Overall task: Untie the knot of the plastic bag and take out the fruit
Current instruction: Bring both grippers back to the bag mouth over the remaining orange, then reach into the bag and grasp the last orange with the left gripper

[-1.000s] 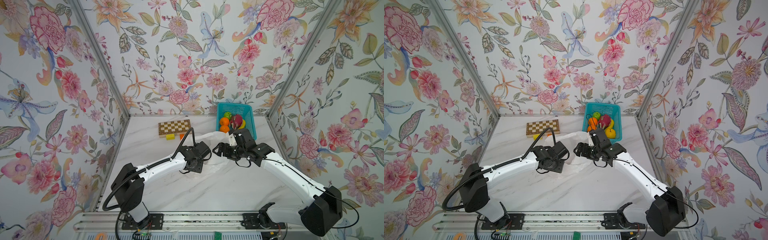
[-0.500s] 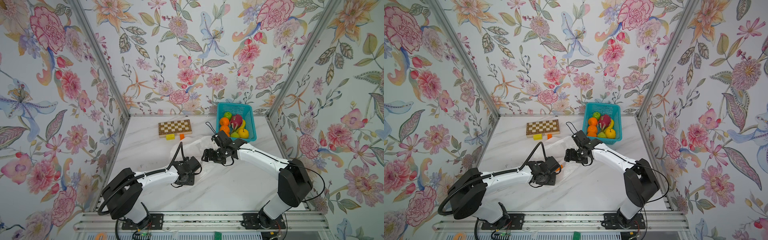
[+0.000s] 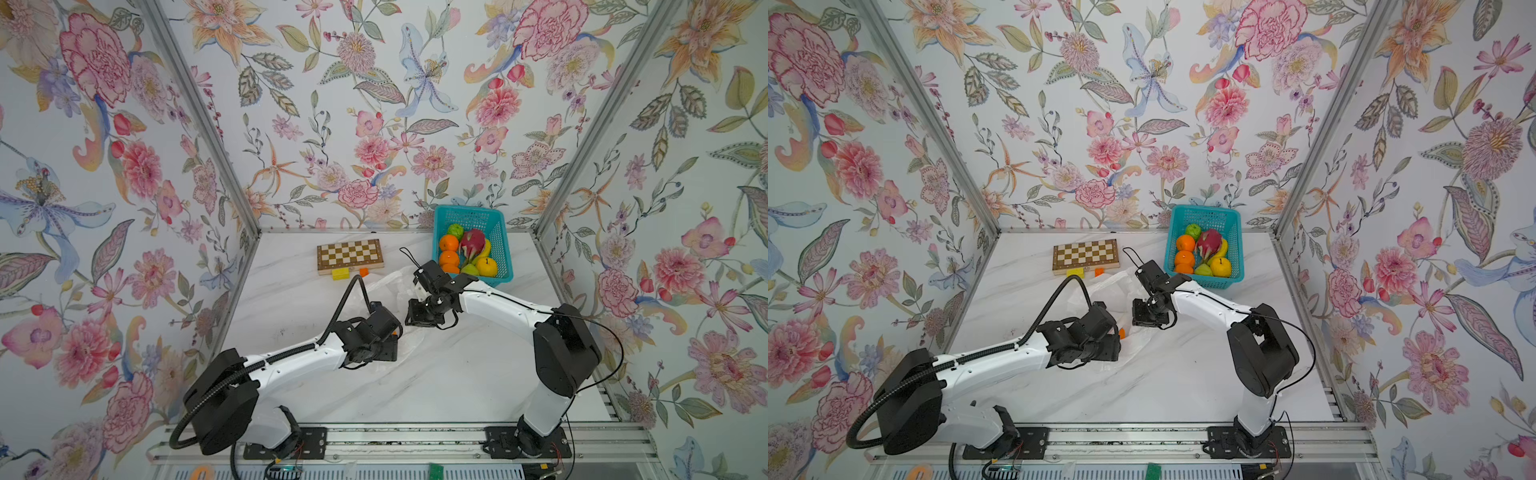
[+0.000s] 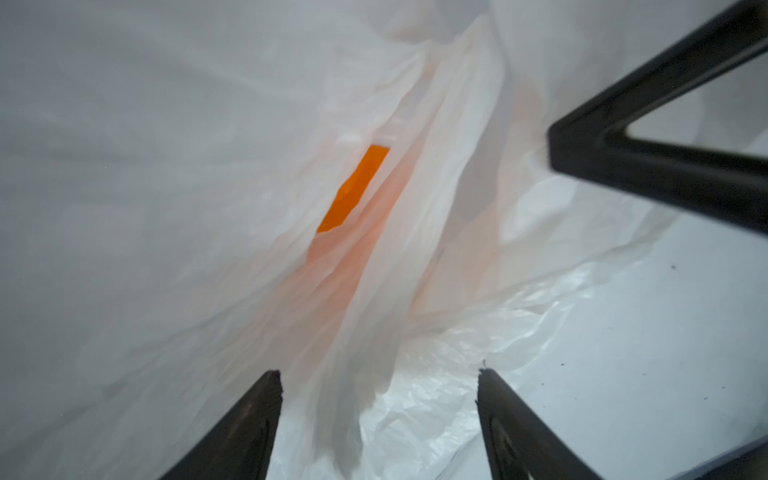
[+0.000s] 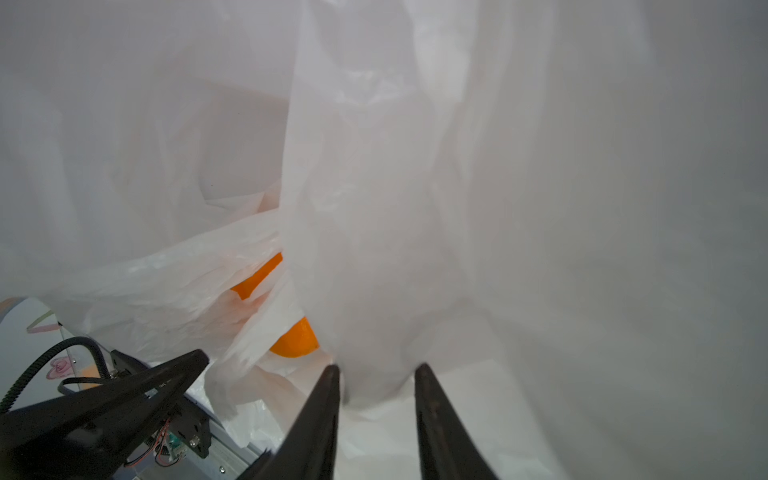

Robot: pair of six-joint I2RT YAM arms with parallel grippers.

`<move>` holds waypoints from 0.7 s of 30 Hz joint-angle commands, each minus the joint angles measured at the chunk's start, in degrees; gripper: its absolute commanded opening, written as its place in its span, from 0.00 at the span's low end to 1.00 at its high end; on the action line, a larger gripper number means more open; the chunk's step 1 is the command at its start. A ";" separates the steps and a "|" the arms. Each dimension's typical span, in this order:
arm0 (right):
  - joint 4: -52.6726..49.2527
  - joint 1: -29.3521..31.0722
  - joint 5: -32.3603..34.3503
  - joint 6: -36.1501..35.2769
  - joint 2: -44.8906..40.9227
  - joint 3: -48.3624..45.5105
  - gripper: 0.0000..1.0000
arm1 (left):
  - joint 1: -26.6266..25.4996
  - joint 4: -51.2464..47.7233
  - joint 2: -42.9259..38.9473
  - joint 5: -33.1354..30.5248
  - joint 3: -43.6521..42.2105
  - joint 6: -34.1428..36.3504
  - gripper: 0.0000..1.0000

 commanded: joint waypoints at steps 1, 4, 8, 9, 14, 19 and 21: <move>-0.39 0.67 -0.41 -0.40 0.48 1.67 0.23 | -0.58 -5.03 -2.41 -4.65 4.09 2.79 0.85; -0.39 0.84 -0.21 -0.40 0.40 1.71 0.18 | -0.38 -6.99 -3.09 -5.47 8.25 4.05 0.85; -0.03 0.85 -0.64 -0.40 0.55 1.77 0.15 | -0.38 -2.91 -2.02 0.32 12.08 5.99 0.69; -0.08 0.78 -0.74 -0.38 0.55 1.79 0.15 | -0.38 -0.44 -1.77 2.49 11.86 5.96 0.65; 0.87 0.43 -1.51 0.18 0.31 1.18 0.15 | -0.38 8.60 0.00 4.78 6.69 0.52 0.43; 1.98 -0.02 -2.26 0.76 -0.57 -0.19 0.15 | 0.40 10.02 2.69 1.74 2.49 -0.45 0.31; 2.06 -0.23 -2.47 0.89 -0.82 -0.40 0.16 | 1.53 10.82 4.17 1.64 1.57 -0.67 0.28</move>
